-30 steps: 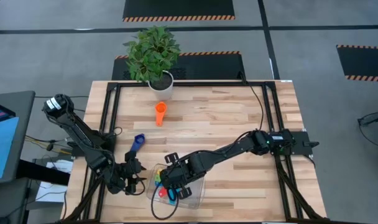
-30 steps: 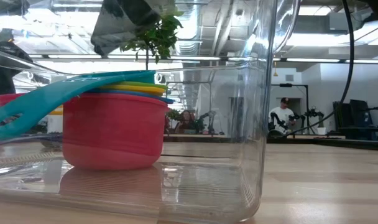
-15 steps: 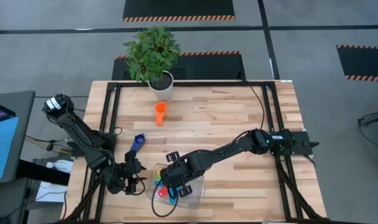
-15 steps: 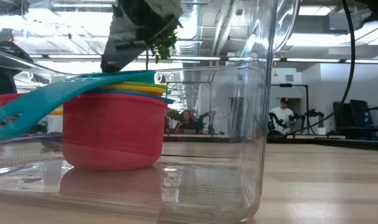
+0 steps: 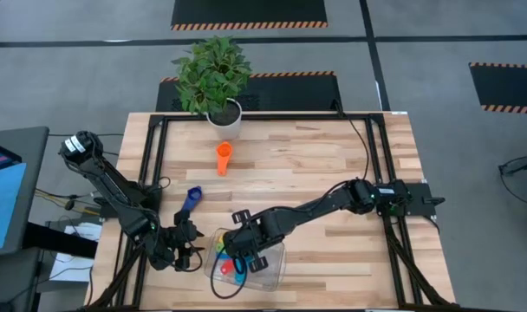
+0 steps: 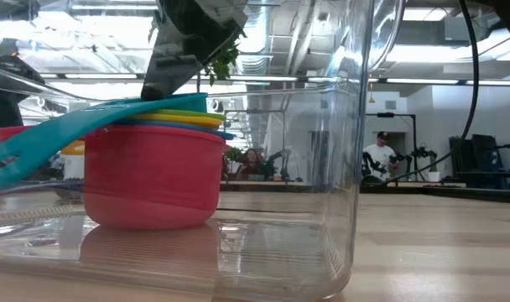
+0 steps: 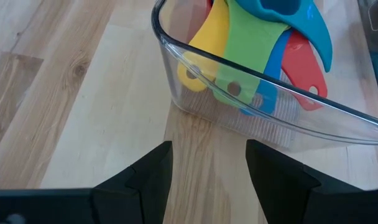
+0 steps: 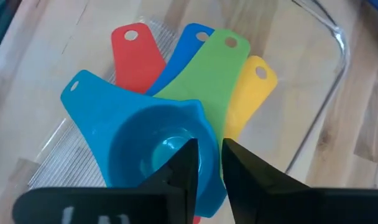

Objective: Nest measuring cups in basket
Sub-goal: Stack the light blue measuring cup on top of the green measuring cup

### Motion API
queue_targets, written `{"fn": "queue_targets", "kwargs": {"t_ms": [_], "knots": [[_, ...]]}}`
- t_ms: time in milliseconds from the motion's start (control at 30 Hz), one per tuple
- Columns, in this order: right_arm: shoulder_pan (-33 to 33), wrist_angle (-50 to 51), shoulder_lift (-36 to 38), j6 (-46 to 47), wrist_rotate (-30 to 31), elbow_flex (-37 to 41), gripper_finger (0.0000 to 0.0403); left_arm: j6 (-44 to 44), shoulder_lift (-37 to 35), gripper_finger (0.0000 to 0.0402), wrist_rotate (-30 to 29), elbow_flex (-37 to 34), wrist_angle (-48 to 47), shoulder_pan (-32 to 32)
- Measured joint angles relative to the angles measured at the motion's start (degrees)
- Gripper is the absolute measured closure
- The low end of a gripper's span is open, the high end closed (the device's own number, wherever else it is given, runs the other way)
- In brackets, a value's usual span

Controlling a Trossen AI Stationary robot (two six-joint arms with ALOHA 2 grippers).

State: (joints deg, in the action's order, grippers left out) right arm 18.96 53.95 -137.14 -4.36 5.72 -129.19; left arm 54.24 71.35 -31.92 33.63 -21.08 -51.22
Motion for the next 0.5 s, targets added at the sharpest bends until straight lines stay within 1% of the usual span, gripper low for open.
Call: {"fn": "queue_targets", "kwargs": {"t_ms": [233, 500], "knots": [[0.0, 0.5, 0.0, 0.8, -1.3, 0.0, 0.0328, 0.0, 0.0, 0.0210, 0.0, 0.0, 0.0, 0.0], [0.0, 1.3, 0.0, 2.8, -1.3, 0.0, 0.0392, 0.0, 0.0, 0.0210, 0.0, 0.0, 0.0, 0.0]]}}
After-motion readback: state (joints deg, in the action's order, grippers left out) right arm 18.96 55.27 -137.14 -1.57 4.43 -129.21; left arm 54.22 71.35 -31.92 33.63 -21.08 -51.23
